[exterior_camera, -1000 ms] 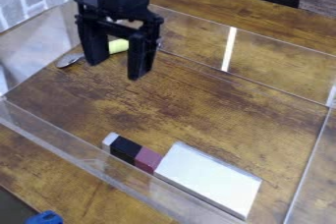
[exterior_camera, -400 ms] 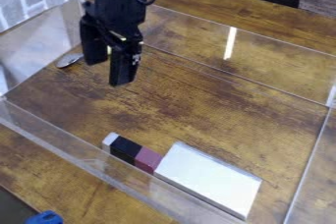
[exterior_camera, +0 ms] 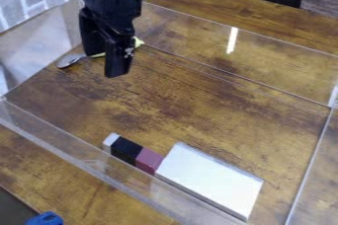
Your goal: Move the toy knife to the right side of the table
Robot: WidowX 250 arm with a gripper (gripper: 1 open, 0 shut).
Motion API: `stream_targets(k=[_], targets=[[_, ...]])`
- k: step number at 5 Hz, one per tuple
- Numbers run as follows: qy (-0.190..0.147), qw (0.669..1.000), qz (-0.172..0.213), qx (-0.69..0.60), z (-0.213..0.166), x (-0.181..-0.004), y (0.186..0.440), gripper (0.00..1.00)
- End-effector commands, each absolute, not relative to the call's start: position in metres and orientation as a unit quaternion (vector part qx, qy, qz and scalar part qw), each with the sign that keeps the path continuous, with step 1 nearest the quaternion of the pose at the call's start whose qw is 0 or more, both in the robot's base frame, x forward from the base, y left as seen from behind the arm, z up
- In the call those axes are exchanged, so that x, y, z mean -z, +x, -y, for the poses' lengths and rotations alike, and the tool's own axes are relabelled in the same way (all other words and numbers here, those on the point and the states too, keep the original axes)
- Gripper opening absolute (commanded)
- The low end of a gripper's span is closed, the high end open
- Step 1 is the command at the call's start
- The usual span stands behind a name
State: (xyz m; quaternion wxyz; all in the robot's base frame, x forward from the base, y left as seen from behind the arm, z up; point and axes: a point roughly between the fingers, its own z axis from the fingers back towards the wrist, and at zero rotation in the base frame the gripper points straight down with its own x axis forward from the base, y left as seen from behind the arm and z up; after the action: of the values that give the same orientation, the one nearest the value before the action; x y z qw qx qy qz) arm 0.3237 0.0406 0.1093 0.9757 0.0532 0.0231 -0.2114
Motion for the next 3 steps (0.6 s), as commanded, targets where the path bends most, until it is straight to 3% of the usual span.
stream_targets(k=[1,3], targets=[[0.067,0.975,0.011,0.212,-0.056,-0.125,0.338,1.00],[0.070,0.968,0.020,0.239,-0.072,-0.118,0.351,1.00]])
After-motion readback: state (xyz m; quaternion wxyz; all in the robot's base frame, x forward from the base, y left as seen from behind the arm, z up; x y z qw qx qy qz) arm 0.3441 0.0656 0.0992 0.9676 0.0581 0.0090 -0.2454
